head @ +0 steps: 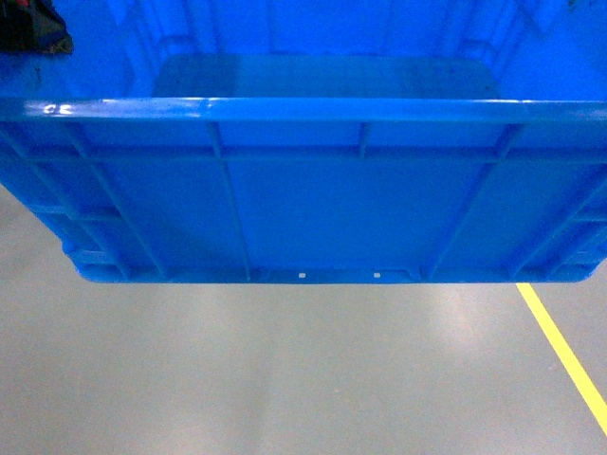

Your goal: Place box next to blue box on left shelf

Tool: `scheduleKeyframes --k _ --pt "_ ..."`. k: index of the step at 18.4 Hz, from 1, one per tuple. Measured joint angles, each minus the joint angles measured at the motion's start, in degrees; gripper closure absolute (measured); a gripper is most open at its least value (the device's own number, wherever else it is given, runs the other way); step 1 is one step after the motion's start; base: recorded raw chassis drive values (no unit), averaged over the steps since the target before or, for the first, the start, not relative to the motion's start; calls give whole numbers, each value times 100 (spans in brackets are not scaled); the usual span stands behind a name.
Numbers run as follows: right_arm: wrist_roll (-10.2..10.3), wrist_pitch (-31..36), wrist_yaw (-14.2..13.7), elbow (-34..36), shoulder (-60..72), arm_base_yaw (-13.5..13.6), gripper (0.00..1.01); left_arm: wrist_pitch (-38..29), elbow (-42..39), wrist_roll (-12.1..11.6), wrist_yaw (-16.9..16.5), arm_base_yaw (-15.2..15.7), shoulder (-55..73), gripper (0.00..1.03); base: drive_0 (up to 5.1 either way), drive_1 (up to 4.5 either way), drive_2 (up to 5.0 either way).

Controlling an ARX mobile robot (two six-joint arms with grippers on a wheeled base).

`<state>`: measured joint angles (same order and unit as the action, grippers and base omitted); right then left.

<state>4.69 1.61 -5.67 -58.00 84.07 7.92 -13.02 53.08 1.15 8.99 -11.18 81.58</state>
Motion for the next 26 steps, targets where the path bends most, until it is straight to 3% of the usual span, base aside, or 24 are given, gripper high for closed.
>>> scheduleKeyframes --k 26 --pt "-4 59 -7 0 20 -4 84 -33 -7 4 7 -9 0 82 6 439 -428"
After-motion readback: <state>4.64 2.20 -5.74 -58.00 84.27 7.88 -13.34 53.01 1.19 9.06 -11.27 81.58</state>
